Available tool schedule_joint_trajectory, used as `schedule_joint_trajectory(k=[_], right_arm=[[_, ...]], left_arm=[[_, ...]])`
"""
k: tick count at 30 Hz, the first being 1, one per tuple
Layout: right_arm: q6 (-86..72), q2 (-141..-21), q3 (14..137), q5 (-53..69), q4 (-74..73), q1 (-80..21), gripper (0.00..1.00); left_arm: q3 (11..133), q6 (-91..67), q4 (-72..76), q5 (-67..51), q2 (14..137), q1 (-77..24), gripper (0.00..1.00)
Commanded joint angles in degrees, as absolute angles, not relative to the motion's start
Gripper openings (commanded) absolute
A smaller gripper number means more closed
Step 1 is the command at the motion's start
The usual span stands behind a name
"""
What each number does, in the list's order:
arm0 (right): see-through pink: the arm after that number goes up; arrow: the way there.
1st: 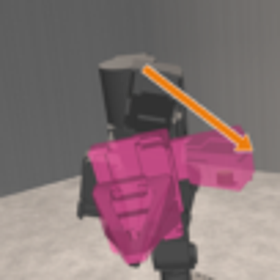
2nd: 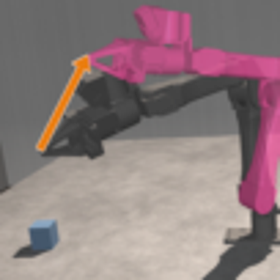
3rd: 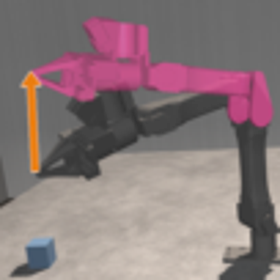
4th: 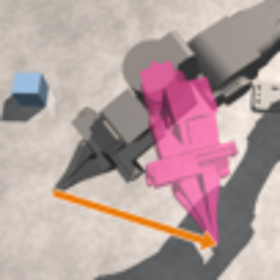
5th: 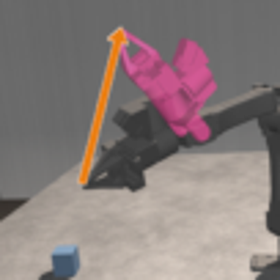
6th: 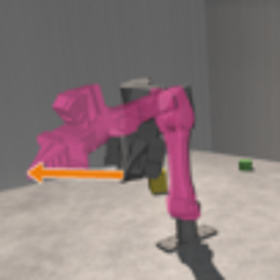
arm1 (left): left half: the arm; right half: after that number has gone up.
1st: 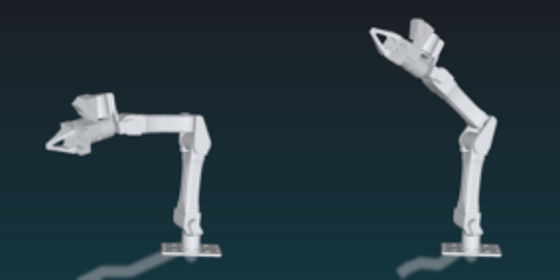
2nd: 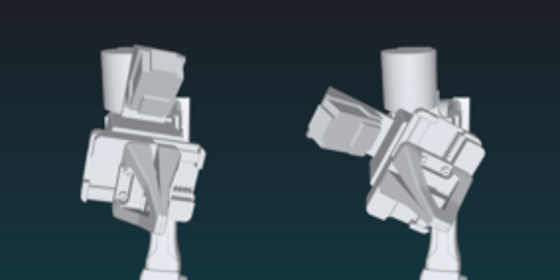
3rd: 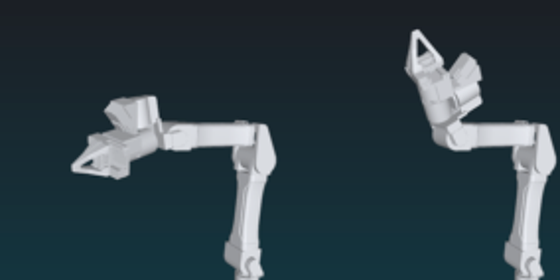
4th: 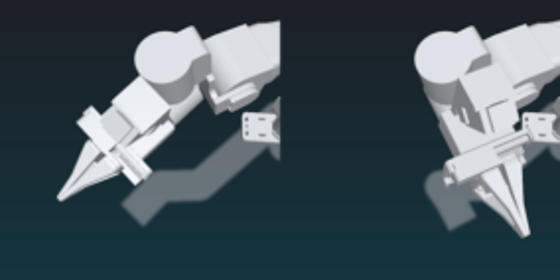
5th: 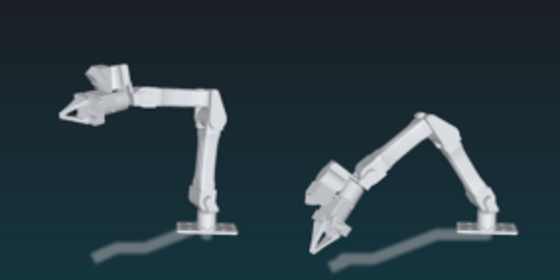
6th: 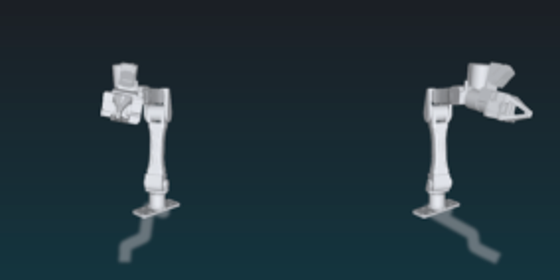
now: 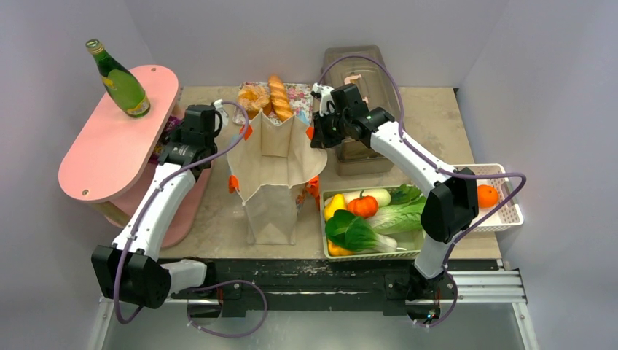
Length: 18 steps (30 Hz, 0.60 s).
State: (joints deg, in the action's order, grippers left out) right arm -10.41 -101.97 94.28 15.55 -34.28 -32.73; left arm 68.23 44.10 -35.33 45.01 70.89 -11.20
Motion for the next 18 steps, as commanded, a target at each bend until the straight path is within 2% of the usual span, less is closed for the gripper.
schedule_joint_trajectory(k=[1, 2, 3, 9, 12, 17, 18], right_arm=[[-9.7, -101.9, 96.3, 14.6, -35.0, -33.1, 0.00], [-9.6, -101.9, 96.4, 14.6, -35.0, -33.1, 0.00], [-9.6, -102.0, 96.6, 14.5, -35.0, -33.1, 0.00], [-9.5, -102.2, 96.7, 14.6, -35.0, -33.1, 0.00], [-9.5, -102.4, 96.6, 14.6, -35.0, -33.1, 0.00], [-9.6, -102.2, 96.9, 15.9, -34.3, -33.1, 0.00], [-9.4, -102.0, 96.9, 16.2, -33.9, -33.1, 0.03]], left_arm=[[66.2, 46.7, -29.0, 48.9, 70.3, -10.2, 0.46], [66.0, 46.5, -29.1, 49.0, 70.3, -10.1, 0.59], [66.1, 46.0, -29.6, 48.9, 70.4, -9.9, 0.67], [71.4, 39.4, -39.5, 44.9, 70.7, -9.8, 0.83], [75.5, 35.9, -45.4, 40.4, 70.0, -10.7, 0.99], [78.6, 33.6, -49.3, 34.2, 67.0, -15.8, 1.00], [79.3, 32.9, -49.7, 33.2, 66.4, -16.9, 1.00]])
